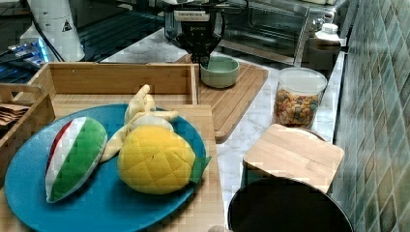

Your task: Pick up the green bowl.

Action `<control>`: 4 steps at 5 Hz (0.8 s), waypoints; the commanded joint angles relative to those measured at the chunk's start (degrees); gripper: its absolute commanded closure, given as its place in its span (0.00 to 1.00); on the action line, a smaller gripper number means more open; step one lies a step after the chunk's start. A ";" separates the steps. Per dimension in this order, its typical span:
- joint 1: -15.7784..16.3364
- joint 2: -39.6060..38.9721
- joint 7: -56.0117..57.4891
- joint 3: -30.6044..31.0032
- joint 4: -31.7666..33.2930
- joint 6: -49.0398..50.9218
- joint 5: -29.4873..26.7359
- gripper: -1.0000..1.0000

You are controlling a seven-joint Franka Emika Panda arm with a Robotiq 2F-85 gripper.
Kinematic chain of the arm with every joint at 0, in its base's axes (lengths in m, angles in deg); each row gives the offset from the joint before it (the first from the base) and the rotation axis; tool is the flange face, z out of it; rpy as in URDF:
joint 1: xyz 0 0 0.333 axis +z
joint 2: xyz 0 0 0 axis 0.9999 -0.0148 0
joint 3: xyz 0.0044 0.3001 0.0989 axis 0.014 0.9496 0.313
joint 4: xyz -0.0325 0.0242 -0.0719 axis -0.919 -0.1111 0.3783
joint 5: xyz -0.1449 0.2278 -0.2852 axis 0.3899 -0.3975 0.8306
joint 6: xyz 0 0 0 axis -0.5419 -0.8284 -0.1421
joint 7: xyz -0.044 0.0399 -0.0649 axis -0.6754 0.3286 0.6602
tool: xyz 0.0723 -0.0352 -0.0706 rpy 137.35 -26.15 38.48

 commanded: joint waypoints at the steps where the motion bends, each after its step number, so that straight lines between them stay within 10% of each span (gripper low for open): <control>1: -0.23 6.17 5.30 2.57 -3.19 7.67 -2.60 1.00; 3: 0.89 12.69 8.83 1.61 -16.84 30.33 -3.43 1.00; 4: 6.82 17.15 10.88 -6.52 -18.47 33.59 0.07 1.00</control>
